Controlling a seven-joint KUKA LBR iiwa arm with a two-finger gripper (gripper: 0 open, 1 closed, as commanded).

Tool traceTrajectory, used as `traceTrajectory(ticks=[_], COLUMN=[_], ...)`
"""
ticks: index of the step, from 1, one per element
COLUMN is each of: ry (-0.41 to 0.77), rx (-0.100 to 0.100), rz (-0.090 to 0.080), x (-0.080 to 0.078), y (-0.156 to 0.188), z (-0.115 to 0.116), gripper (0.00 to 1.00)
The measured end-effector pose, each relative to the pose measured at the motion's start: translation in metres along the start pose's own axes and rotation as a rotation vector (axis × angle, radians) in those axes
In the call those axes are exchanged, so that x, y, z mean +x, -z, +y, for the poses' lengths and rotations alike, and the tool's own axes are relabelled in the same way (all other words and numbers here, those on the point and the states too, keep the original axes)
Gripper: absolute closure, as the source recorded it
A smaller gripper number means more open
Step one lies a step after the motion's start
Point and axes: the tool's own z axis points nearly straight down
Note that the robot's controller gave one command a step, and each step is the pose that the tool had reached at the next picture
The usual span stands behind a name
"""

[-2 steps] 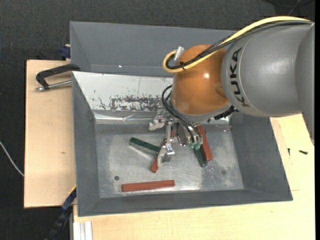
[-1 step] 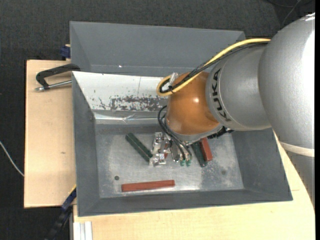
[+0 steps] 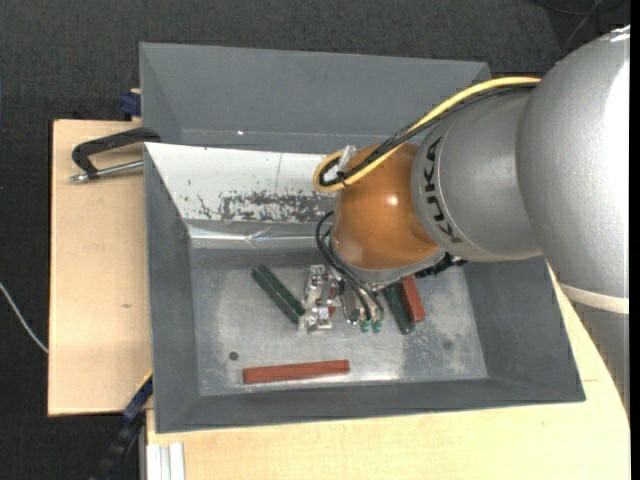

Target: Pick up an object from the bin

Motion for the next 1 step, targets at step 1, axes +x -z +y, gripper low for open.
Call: traceTrajectory(ticks=[1], ry=[0.107], rx=[0.002], rz=[-0.011], x=[-0.0035], y=[0.1559], z=[-0.0183], gripper=[1.00])
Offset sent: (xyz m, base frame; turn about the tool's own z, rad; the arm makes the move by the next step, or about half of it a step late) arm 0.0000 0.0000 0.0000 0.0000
